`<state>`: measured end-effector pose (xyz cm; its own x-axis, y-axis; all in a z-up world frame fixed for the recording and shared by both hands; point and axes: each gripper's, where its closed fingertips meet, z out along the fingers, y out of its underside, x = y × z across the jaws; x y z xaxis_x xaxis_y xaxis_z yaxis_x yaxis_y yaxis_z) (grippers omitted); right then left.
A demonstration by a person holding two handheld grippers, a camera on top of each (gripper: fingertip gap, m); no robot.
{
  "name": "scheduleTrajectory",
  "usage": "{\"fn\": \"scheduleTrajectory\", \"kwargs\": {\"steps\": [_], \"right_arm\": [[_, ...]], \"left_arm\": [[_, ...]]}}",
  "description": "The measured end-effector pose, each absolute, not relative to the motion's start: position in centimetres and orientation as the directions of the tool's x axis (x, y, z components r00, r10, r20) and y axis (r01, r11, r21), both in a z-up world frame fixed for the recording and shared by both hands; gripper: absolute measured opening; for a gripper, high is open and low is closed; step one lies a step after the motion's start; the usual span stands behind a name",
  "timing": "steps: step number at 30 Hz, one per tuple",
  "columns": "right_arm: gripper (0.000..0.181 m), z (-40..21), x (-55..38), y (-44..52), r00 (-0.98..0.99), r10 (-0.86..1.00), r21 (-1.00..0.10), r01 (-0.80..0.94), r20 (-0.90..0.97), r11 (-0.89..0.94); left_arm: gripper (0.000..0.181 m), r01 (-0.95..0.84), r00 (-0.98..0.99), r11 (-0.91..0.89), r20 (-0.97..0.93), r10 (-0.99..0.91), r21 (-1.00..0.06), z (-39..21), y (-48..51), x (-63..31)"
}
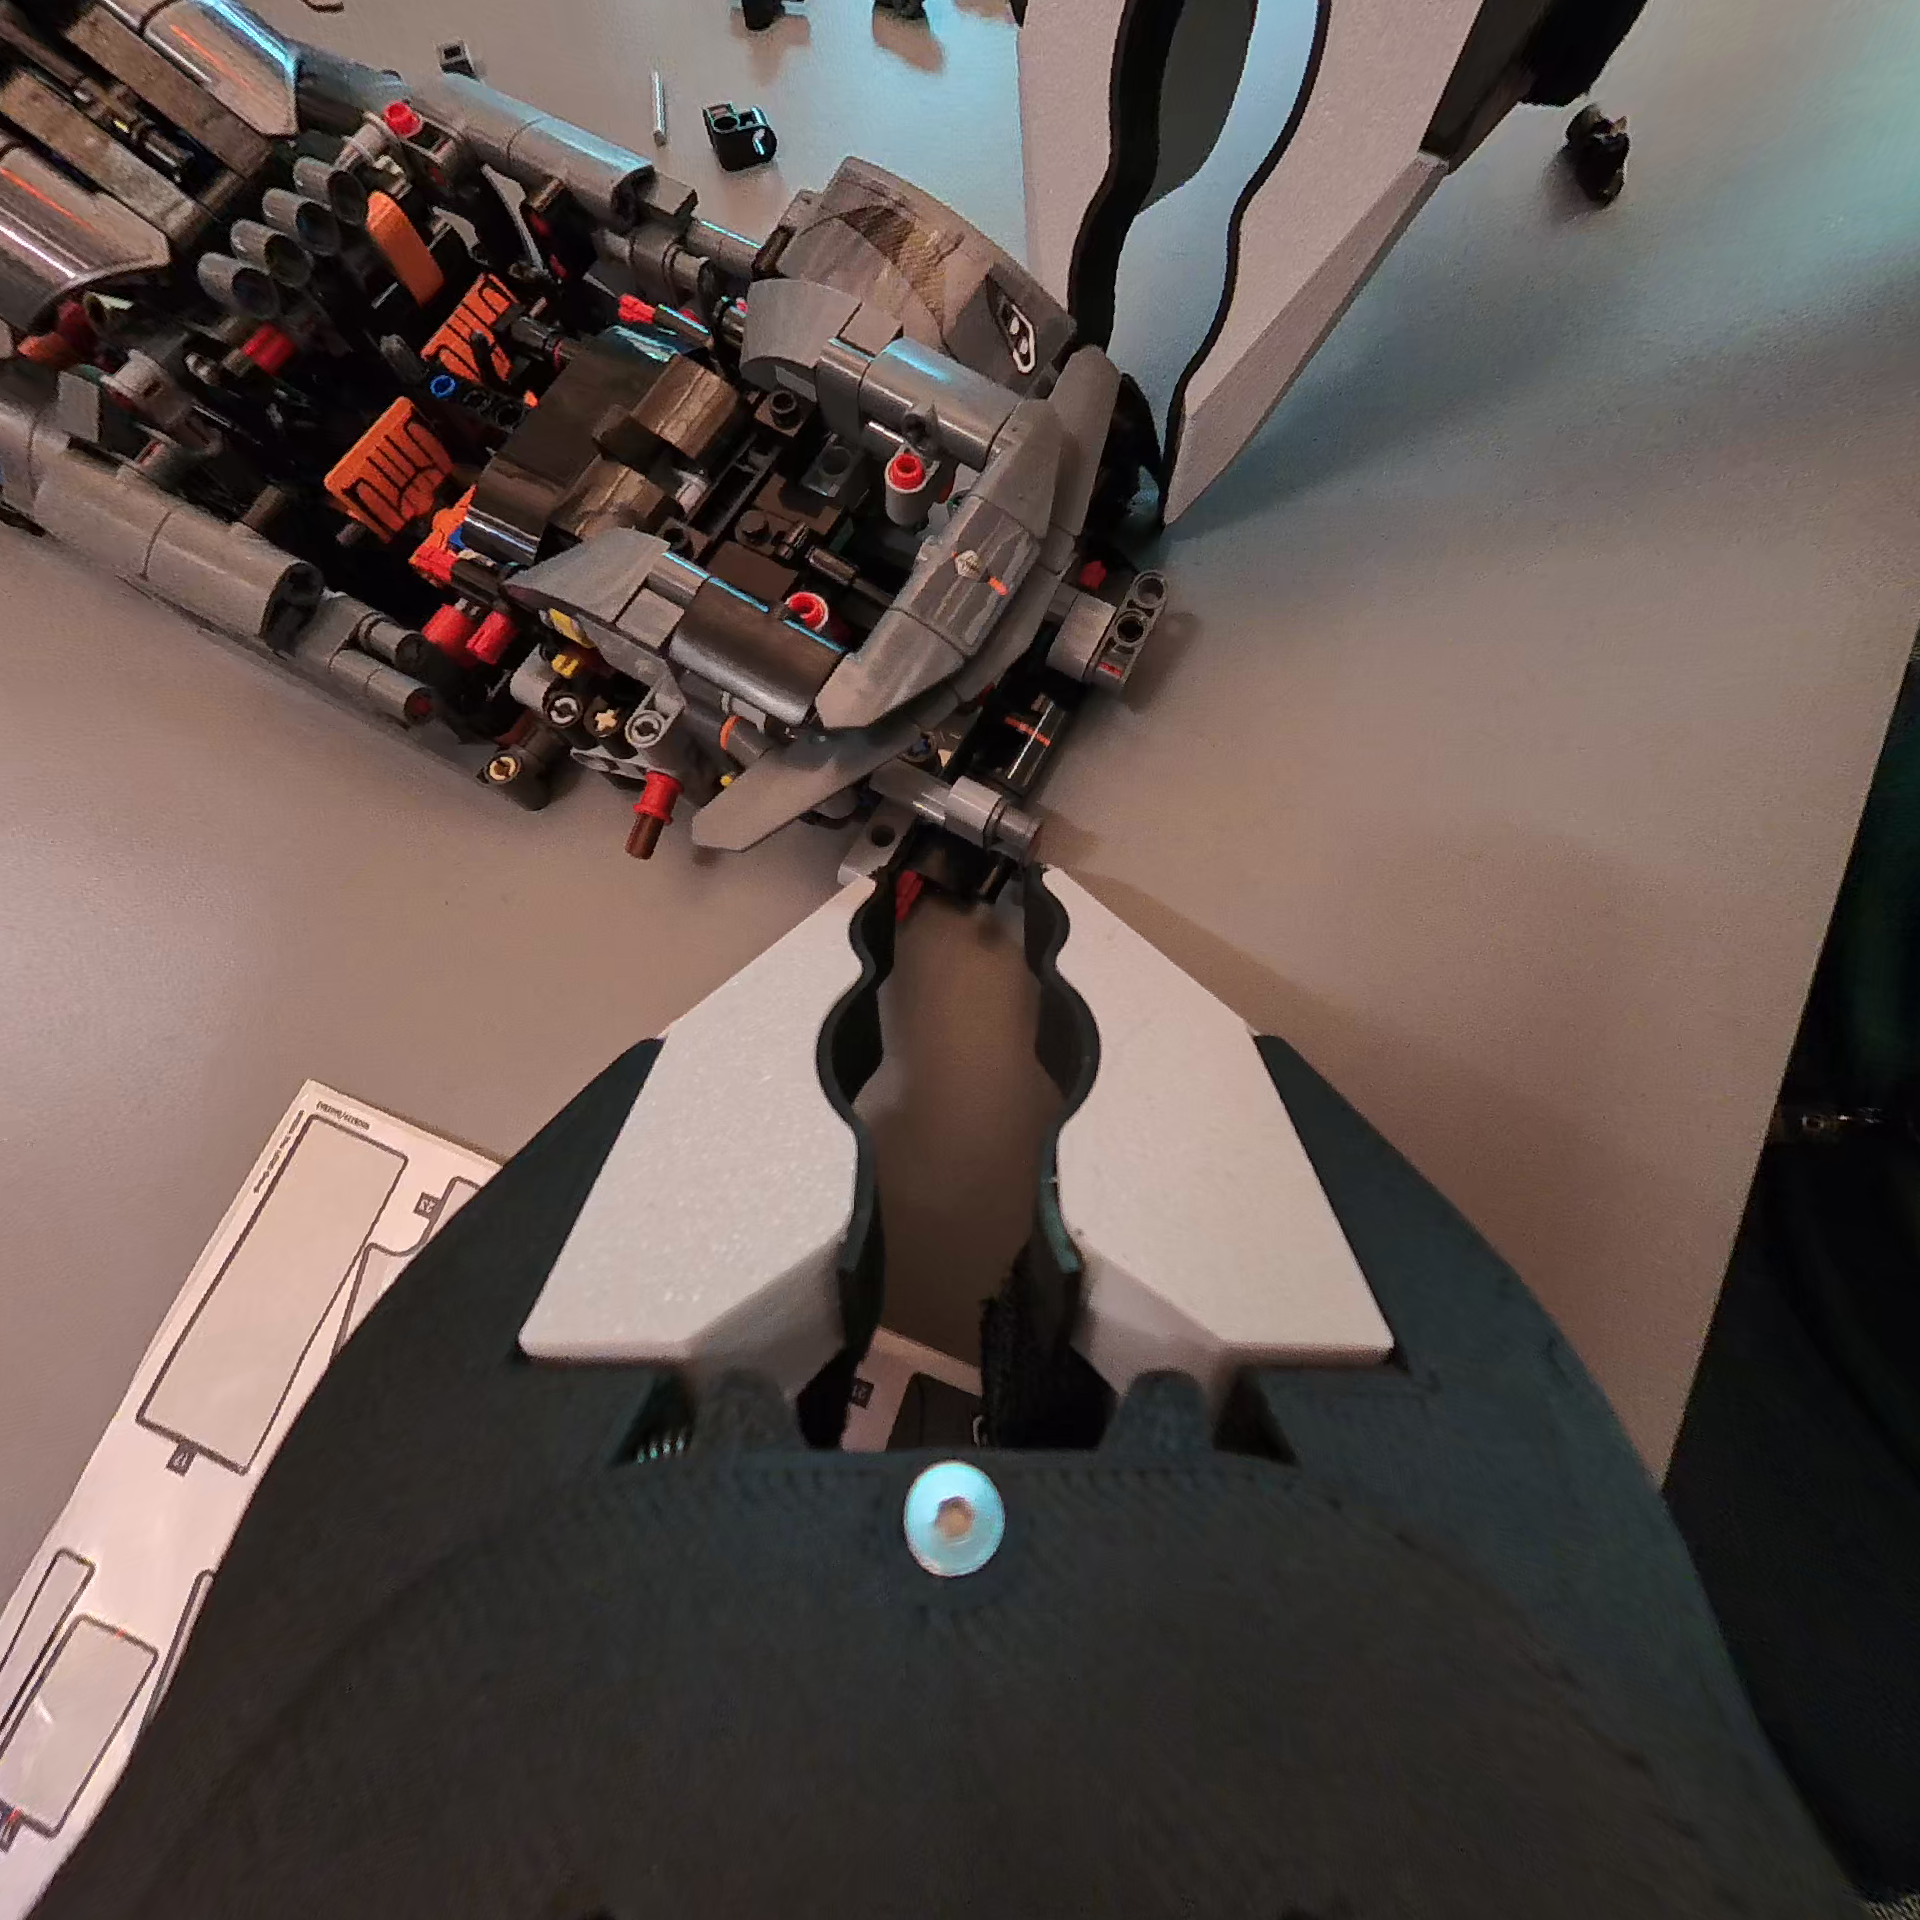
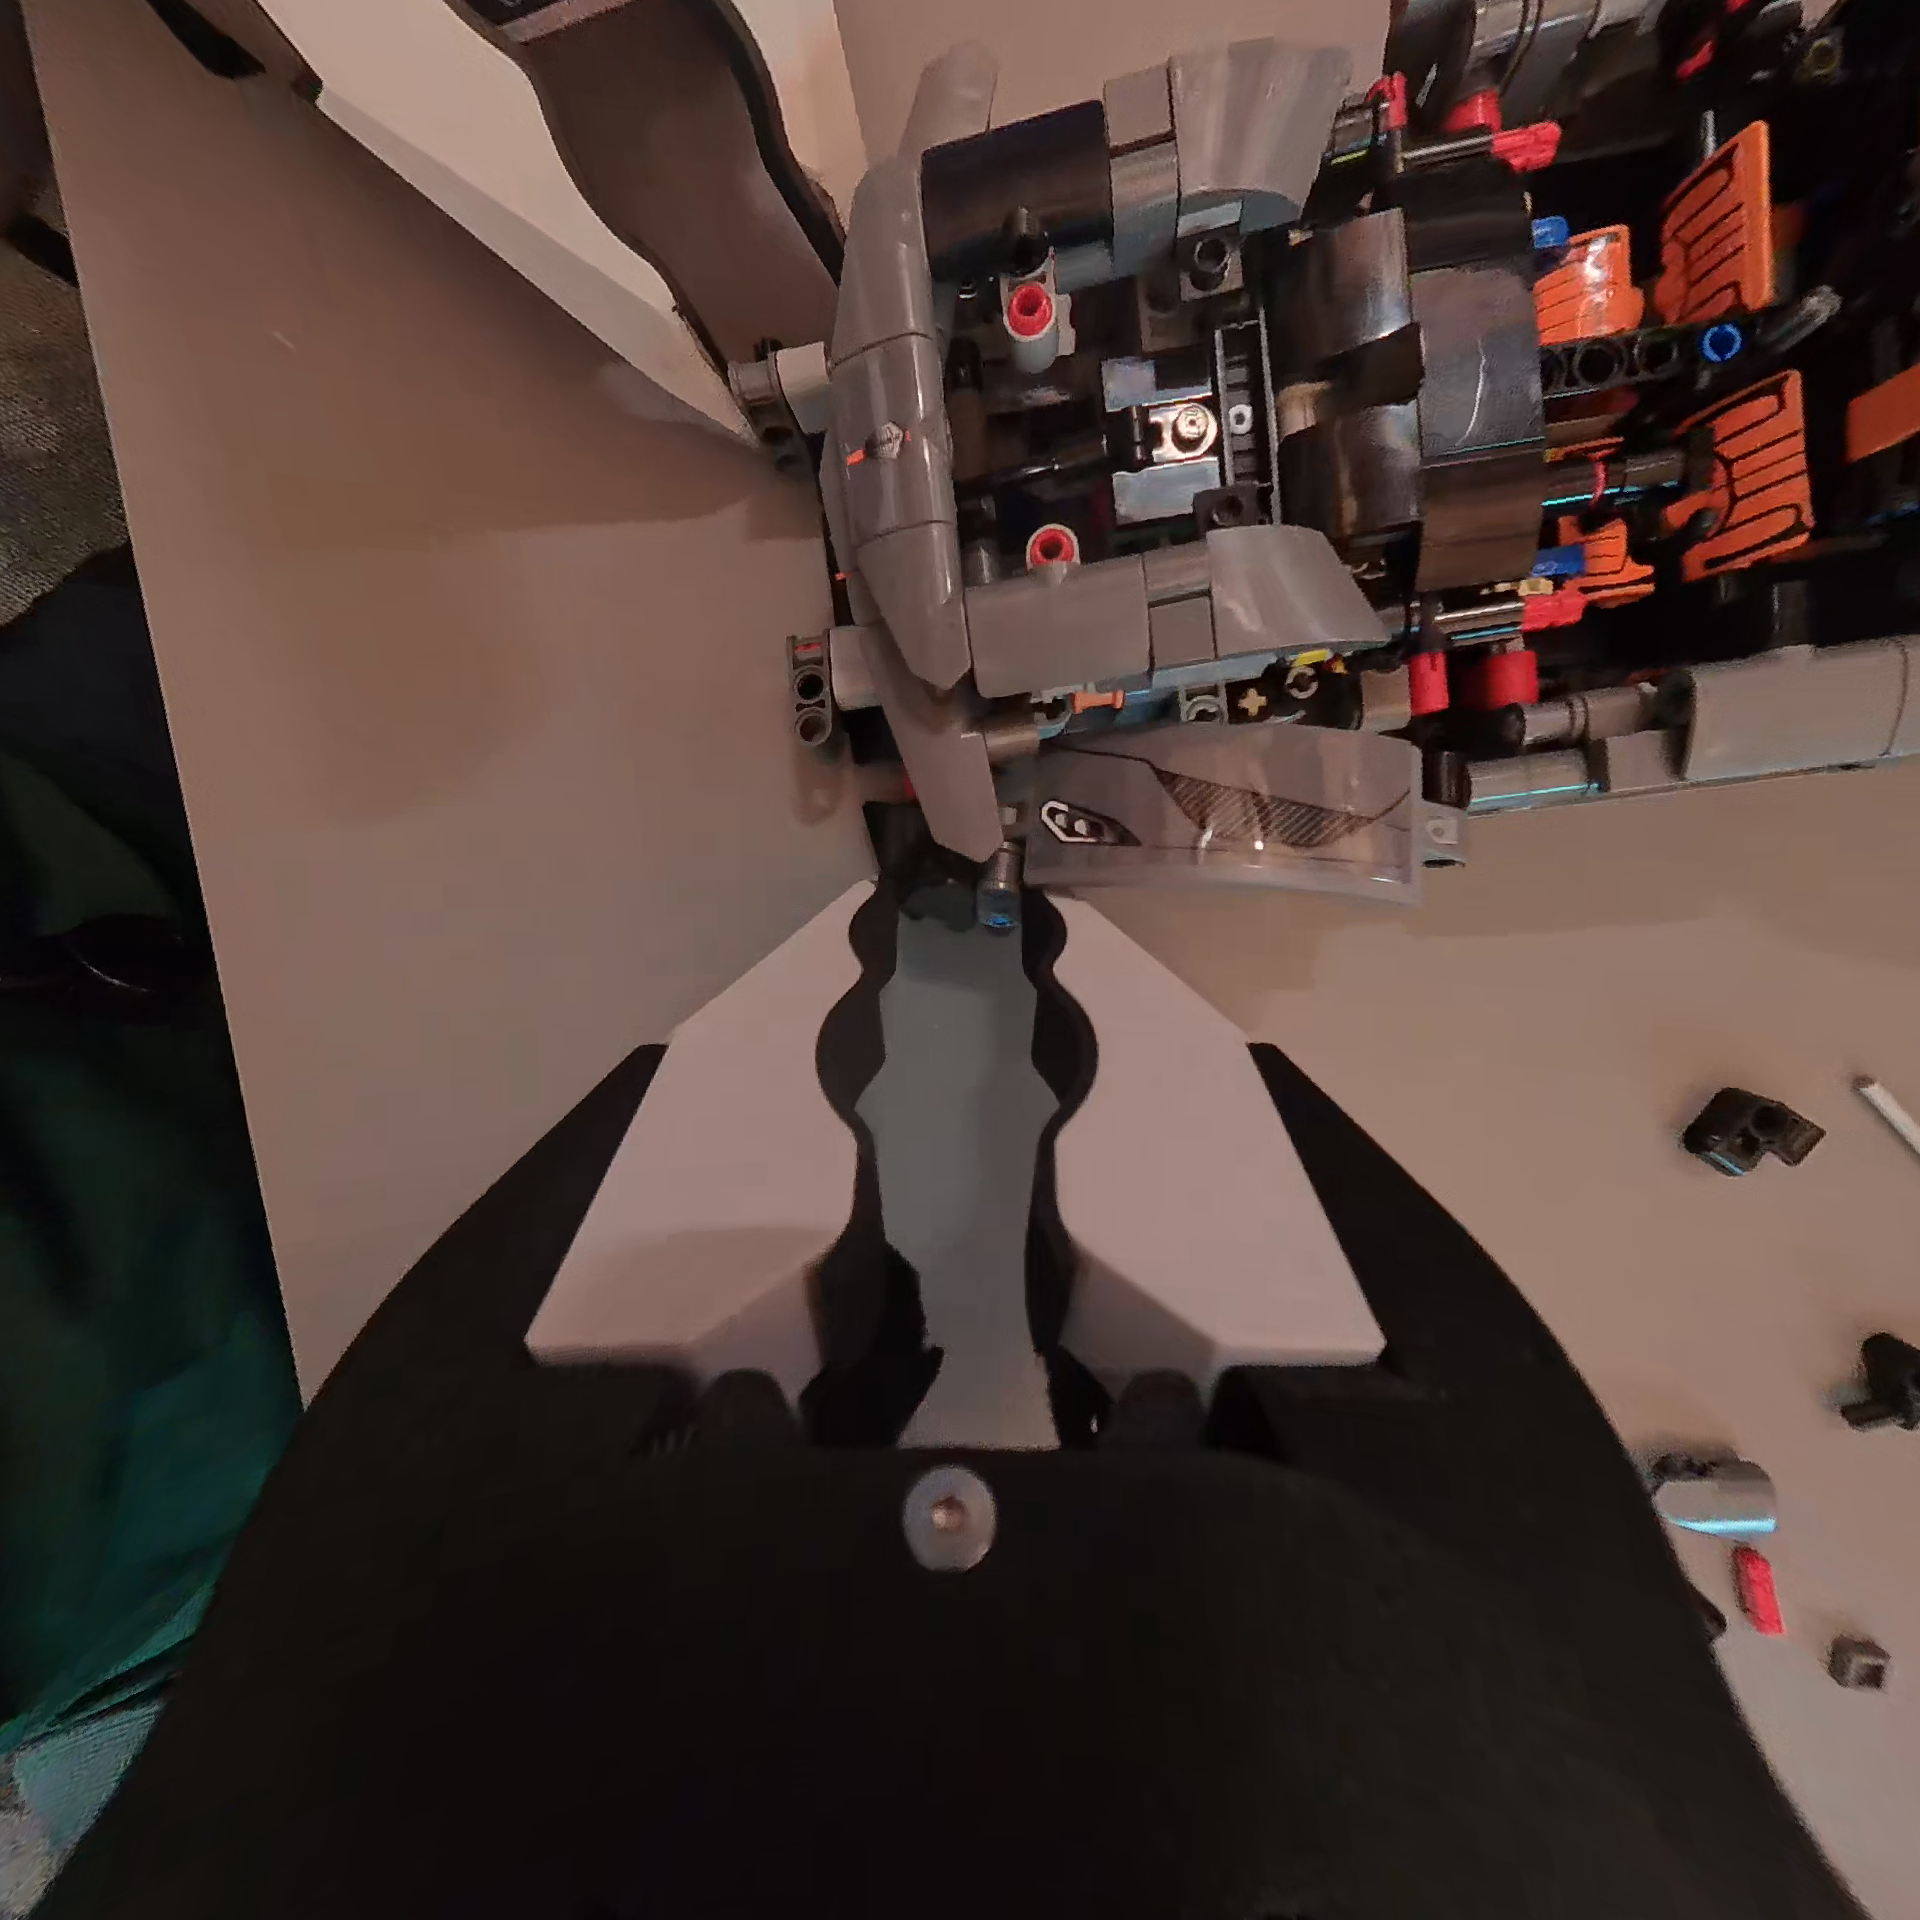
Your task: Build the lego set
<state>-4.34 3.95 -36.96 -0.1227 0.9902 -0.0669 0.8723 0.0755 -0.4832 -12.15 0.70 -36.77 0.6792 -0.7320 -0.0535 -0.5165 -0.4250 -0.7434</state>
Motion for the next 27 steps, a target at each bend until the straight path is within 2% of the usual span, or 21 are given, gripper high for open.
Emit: {"fn": "scheduleTrajectory", "kwargs": {"steps": [1,14,18,24,27], "right_arm": [[0.022,-36.96,-4.34,3.97,-0.128,0.989,-0.491,0.868,-0.068,0.079],[0.021,-36.92,-4.59,3.93,-0.163,0.980,-0.523,0.849,-0.118,0.078],[0.023,-36.86,-4.59,3.76,-0.150,0.979,-0.497,0.866,-0.140,0.062],[0.034,-36.78,-4.79,3.83,-0.155,0.982,-0.533,0.843,-0.107,0.075],[0.030,-36.35,-4.68,3.88,-0.141,0.985,-0.582,0.811,-0.102,0.056]], "left_arm": [[0.022,-0.517,0.679,-0.425,-0.054,-0.732,-0.743,-36.76,0.71,-12.15],[0.022,-0.523,0.675,-0.419,-0.060,-0.736,-0.743,-36.77,0.70,-12.10],[0.022,-0.524,0.671,-0.417,-0.059,-0.739,-0.743,-36.78,0.71,-12.04],[0.022,-0.523,0.671,-0.417,-0.057,-0.740,-0.743,-36.78,0.73,-12.00],[0.022,-0.521,0.670,-0.419,-0.053,-0.740,-0.744,-36.78,0.73,-12.00]]}}
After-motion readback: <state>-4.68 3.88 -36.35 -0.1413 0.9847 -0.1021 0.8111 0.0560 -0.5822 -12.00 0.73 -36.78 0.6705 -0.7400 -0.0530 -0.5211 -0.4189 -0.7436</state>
